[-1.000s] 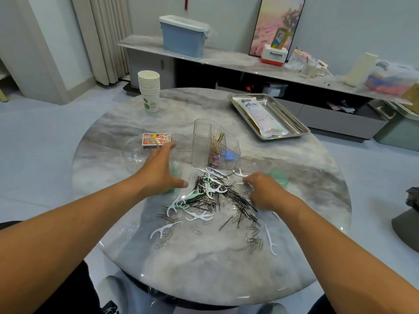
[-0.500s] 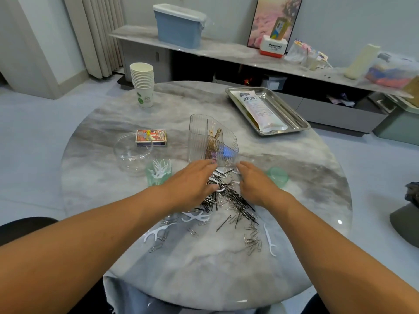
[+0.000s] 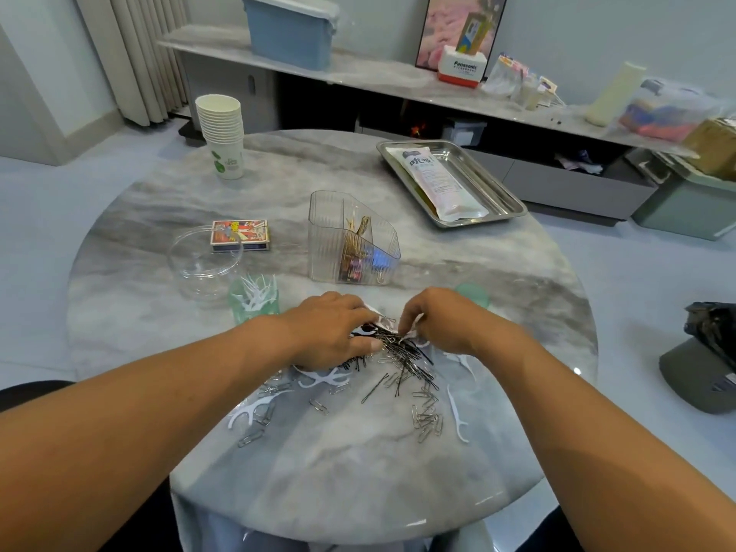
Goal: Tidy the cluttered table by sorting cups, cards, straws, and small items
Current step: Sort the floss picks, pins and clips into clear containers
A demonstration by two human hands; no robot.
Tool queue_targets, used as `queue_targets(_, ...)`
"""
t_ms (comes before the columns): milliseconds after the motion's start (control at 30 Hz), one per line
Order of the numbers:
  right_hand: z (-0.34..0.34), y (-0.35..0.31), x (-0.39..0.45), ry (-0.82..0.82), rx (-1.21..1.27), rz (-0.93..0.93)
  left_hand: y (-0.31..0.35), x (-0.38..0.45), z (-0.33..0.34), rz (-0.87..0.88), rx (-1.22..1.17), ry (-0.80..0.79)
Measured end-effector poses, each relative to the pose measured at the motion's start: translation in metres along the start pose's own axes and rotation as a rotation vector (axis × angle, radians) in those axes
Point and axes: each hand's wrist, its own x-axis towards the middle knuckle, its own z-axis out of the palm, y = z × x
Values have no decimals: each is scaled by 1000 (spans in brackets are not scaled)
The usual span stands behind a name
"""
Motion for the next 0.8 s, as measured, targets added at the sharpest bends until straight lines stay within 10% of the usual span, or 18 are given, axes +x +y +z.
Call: queue_targets(800,-13,54,-32,-1,-133,300,7,-2,-9,-142,-62,57)
